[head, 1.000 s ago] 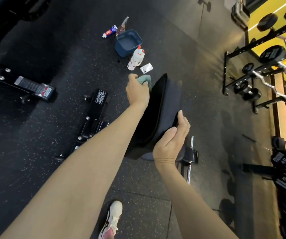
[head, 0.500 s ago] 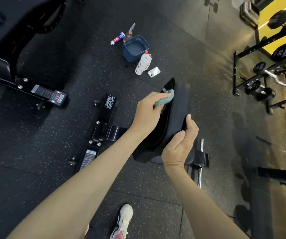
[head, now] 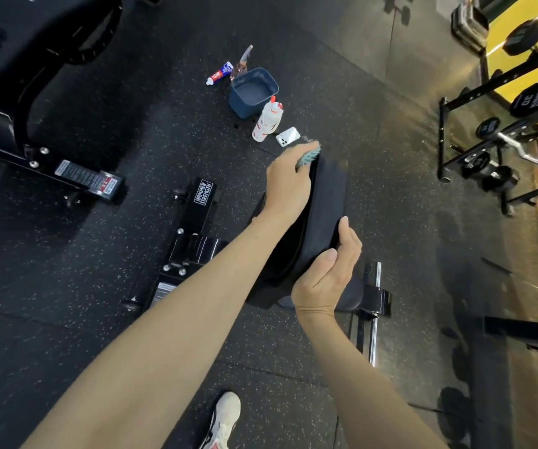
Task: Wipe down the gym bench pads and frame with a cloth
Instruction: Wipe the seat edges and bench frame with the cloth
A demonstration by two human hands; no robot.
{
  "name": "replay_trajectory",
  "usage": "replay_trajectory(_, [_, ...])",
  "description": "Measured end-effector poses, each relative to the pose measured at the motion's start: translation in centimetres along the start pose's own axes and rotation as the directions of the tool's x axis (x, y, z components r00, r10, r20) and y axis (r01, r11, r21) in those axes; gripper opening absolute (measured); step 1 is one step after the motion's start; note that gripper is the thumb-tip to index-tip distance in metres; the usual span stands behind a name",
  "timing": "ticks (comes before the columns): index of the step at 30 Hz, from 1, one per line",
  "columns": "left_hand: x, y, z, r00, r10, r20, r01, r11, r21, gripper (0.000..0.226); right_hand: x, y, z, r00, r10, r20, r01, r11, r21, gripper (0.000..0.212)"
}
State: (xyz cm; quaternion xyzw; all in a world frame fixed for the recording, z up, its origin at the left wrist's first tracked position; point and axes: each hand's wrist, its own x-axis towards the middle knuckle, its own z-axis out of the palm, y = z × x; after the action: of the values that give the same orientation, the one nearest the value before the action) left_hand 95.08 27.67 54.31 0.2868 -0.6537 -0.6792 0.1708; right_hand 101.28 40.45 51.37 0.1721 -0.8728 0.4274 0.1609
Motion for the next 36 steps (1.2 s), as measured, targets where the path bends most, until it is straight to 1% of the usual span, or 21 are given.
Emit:
replay_trajectory(3, [-1.4,0.1,-0.3,0.99,0.143,-0.006,-0.143,0.99,0.009,0.042,0.0,-0.1,0.0,1.0,0.001,0.002,-0.001,1.0,0.006,0.049])
replay_trajectory(6, [-3.3,-0.3,-0.9,0.953,0.303,0.027,-0.304,0.947,0.104,0.043,0.0,-0.2,-0.1,1.0,0.001,0.021,-0.002,1.0,0.021,0.05])
replay_trajectory(8, [-4.5,-0.6,-1.5,0.929,0.364,0.06,-0.369,0.912,0.181,0.044,0.0,-0.4,-0.2,1.0,-0.004,0.024,0.004,1.0,0.029,0.05])
replay_trajectory(9, [-5.1,-0.7,-1.8,0.926,0.369,0.077,-0.377,0.902,0.21,0.045,0.0,-0.4,-0.2,1.0,-0.011,0.026,0.01,0.999,0.031,0.05])
replay_trajectory(12, [-7.2,-1.4,-2.4,0.922,0.376,0.088,-0.386,0.89,0.243,0.043,0.1,-0.3,-0.2,1.0,-0.02,0.009,0.02,0.999,0.036,0.049])
replay_trajectory(17, [-12.4,-2.9,-2.9,0.905,0.425,0.013,-0.417,0.882,0.219,0.042,-0.2,-0.2,-0.1,1.0,-0.006,-0.019,0.007,0.996,0.087,0.049])
replay_trajectory(19, [-14.5,-3.8,-3.2,0.897,0.441,-0.014,-0.43,0.88,0.203,0.042,-0.3,0.0,-0.4,1.0,-0.003,-0.007,0.003,0.996,0.09,0.051])
replay_trajectory(21, [-16.5,-5.6,-3.6,0.898,0.439,-0.02,-0.429,0.886,0.175,0.043,-0.3,0.3,-0.9,0.999,-0.028,0.024,0.027,0.998,0.056,0.052])
replay_trajectory(22, [-17.5,-6.8,-3.8,0.916,0.4,-0.035,-0.393,0.91,0.132,0.044,-0.2,0.5,-1.1,0.998,-0.046,0.046,0.044,0.998,0.036,0.052])
replay_trajectory(23, [-18.2,-7.8,-3.9,0.945,0.32,-0.071,-0.316,0.947,0.064,0.045,-0.1,0.7,-1.4,0.996,-0.062,0.07,0.061,0.998,0.013,0.051])
replay_trajectory(24, [-18.7,-8.5,-4.1,0.968,0.213,-0.135,-0.217,0.976,-0.017,0.047,0.1,0.9,-1.6,0.993,-0.076,0.095,0.077,0.997,-0.008,0.05])
replay_trajectory(25, [-18.8,-8.8,-4.2,0.969,0.114,-0.218,-0.136,0.987,-0.088,0.048,0.2,1.0,-1.8,0.99,-0.085,0.115,0.089,0.996,-0.025,0.049])
replay_trajectory(26, [-18.5,-8.6,-4.3,0.954,0.05,-0.295,-0.093,0.987,-0.131,0.048,0.2,1.1,-1.9,0.988,-0.09,0.126,0.096,0.995,-0.039,0.049])
replay_trajectory(27, [-17.9,-8.0,-4.3,0.937,0.042,-0.346,-0.094,0.986,-0.136,0.046,0.2,1.0,-1.9,0.987,-0.094,0.131,0.101,0.993,-0.053,0.049])
replay_trajectory(28, [-16.9,-7.0,-4.2,0.929,0.078,-0.363,-0.129,0.985,-0.117,0.044,0.2,1.0,-1.9,0.987,-0.099,0.13,0.108,0.992,-0.069,0.048])
replay_trajectory(29, [-15.8,-6.0,-3.9,0.929,0.142,-0.341,-0.18,0.98,-0.081,0.044,0.1,0.9,-1.9,0.987,-0.102,0.125,0.113,0.99,-0.086,0.048])
replay_trajectory(31, [-14.2,-4.4,-2.9,0.935,0.269,-0.23,-0.274,0.962,0.011,0.048,0.0,0.7,-2.0,0.988,-0.093,0.124,0.108,0.986,-0.127,0.047])
replay_trajectory(32, [-13.8,-4.2,-2.3,0.939,0.292,-0.18,-0.291,0.956,0.032,0.05,-0.1,0.5,-2.2,0.988,-0.083,0.127,0.101,0.984,-0.148,0.047])
replay_trajectory(34, [-14.4,-4.9,-1.6,0.948,0.276,-0.155,-0.278,0.961,0.012,0.052,-0.3,0.3,-2.5,0.987,-0.088,0.132,0.111,0.978,-0.176,0.046])
replay_trajectory(36, [-16.0,-6.3,-1.6,0.948,0.255,-0.19,-0.263,0.965,-0.02,0.052,-0.8,0.3,-2.9,0.983,-0.131,0.126,0.154,0.968,-0.196,0.046])
